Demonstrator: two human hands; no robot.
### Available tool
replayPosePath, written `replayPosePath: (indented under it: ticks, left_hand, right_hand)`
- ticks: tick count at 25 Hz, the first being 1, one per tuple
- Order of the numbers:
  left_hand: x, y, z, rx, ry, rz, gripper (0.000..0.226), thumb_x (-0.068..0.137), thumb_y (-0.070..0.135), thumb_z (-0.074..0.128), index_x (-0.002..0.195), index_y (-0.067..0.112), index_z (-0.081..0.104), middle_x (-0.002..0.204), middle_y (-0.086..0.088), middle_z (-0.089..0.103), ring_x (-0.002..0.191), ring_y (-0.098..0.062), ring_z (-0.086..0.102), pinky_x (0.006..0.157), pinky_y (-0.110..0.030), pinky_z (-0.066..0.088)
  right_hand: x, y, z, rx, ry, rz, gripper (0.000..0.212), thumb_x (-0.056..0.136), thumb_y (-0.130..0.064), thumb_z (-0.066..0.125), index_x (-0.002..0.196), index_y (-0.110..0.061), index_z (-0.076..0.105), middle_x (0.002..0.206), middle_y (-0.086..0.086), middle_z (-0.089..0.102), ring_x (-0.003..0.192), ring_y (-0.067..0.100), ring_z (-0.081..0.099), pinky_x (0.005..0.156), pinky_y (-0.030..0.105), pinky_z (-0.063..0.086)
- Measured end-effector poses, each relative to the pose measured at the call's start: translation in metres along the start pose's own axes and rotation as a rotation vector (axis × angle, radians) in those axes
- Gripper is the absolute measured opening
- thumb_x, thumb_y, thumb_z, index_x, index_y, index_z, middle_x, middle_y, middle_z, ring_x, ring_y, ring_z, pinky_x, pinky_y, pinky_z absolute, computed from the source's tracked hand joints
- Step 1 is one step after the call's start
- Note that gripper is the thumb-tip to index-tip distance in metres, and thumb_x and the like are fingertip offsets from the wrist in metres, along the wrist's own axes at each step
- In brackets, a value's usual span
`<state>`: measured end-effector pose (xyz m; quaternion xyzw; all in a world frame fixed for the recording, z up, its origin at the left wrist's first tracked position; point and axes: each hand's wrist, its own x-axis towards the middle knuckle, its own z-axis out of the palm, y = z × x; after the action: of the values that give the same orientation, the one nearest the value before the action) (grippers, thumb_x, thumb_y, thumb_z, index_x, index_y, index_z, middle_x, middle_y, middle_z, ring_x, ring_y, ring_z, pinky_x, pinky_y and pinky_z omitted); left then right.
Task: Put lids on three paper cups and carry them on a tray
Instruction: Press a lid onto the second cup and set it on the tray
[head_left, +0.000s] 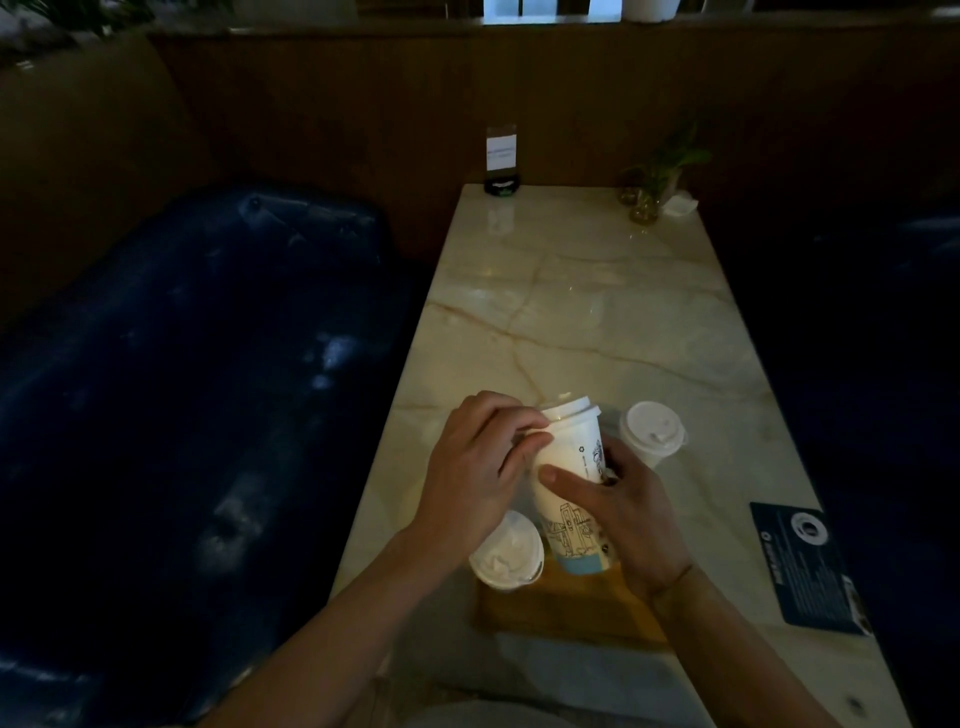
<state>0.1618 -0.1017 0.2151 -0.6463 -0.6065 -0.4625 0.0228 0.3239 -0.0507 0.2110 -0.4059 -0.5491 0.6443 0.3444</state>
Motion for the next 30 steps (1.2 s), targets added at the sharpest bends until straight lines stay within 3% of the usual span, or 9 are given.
replayPosePath:
  ticks: [7, 11, 15, 18, 21, 25, 27, 30]
  left_hand:
    - [0.006, 0.001, -0.006, -0.065, 0.017, -0.01, 0.019, 0.093, 0.028, 0.061, 0.099, 0.012, 0.068, 0.101, 0.0, 0.059, 0.092, -0.011, 0.059, 0.083, -0.02, 0.05]
    - [0.007, 0.001, -0.01, -0.129, 0.044, 0.008, 0.016, 0.093, 0.022, 0.063, 0.099, 0.008, 0.07, 0.099, -0.004, 0.061, 0.091, -0.012, 0.061, 0.083, -0.02, 0.051]
    - [0.007, -0.003, -0.013, -0.18, 0.094, 0.025, 0.01, 0.092, 0.018, 0.065, 0.099, 0.01, 0.068, 0.099, -0.003, 0.061, 0.091, -0.01, 0.061, 0.083, -0.019, 0.05]
    - [0.009, -0.005, -0.015, -0.216, 0.111, 0.018, 0.009, 0.092, 0.017, 0.065, 0.1, 0.012, 0.067, 0.099, 0.002, 0.06, 0.092, -0.006, 0.06, 0.083, -0.018, 0.048]
    - [0.008, -0.009, -0.014, -0.226, 0.14, -0.005, 0.01, 0.094, 0.019, 0.064, 0.098, 0.011, 0.067, 0.099, 0.006, 0.059, 0.092, -0.003, 0.059, 0.083, -0.015, 0.046]
    - [0.006, -0.014, -0.012, -0.169, 0.154, 0.012, 0.012, 0.095, 0.02, 0.063, 0.098, 0.009, 0.066, 0.097, -0.003, 0.061, 0.091, -0.01, 0.06, 0.083, -0.019, 0.048]
    - [0.005, -0.015, -0.012, -0.119, 0.146, 0.05, 0.013, 0.096, 0.023, 0.061, 0.099, 0.011, 0.064, 0.098, -0.004, 0.06, 0.09, -0.014, 0.061, 0.082, -0.023, 0.051]
    - [0.003, -0.012, -0.009, -0.025, 0.109, 0.115, 0.013, 0.097, 0.026, 0.061, 0.1, 0.013, 0.063, 0.102, 0.002, 0.056, 0.089, -0.017, 0.061, 0.081, -0.03, 0.053]
  right_hand:
    - [0.002, -0.003, -0.007, 0.281, -0.167, 0.143, 0.039, 0.07, -0.023, 0.081, 0.107, -0.015, 0.072, 0.104, 0.017, 0.076, 0.093, 0.033, 0.074, 0.072, 0.038, 0.061]
    - [0.004, -0.005, -0.014, 0.36, -0.267, 0.213, 0.039, 0.074, -0.025, 0.078, 0.108, -0.008, 0.073, 0.108, 0.023, 0.073, 0.094, 0.034, 0.073, 0.072, 0.039, 0.06]
    - [0.007, -0.007, -0.017, 0.431, -0.367, 0.246, 0.062, 0.059, -0.036, 0.09, 0.109, -0.003, 0.072, 0.11, 0.028, 0.071, 0.092, 0.036, 0.073, 0.074, 0.043, 0.06]
    - [0.007, -0.008, -0.016, 0.459, -0.41, 0.276, 0.068, 0.057, -0.04, 0.091, 0.109, 0.0, 0.072, 0.11, 0.03, 0.069, 0.094, 0.036, 0.071, 0.079, 0.047, 0.059]
    - [0.008, -0.006, -0.013, 0.45, -0.395, 0.252, 0.067, 0.064, -0.043, 0.086, 0.112, 0.001, 0.069, 0.112, 0.03, 0.069, 0.095, 0.037, 0.071, 0.078, 0.047, 0.06]
    - [0.013, 0.0, -0.009, 0.287, -0.238, 0.128, 0.047, 0.089, -0.032, 0.062, 0.127, -0.005, 0.055, 0.118, 0.025, 0.068, 0.103, 0.037, 0.069, 0.082, 0.051, 0.059]
    - [0.015, 0.0, -0.009, 0.174, -0.225, 0.082, 0.044, 0.085, -0.033, 0.063, 0.123, -0.012, 0.058, 0.117, 0.021, 0.07, 0.106, 0.037, 0.068, 0.089, 0.055, 0.055]
    - [0.015, -0.003, -0.008, 0.01, -0.245, 0.027, 0.045, 0.072, -0.027, 0.08, 0.113, -0.023, 0.063, 0.11, 0.012, 0.074, 0.1, 0.028, 0.071, 0.083, 0.047, 0.06]
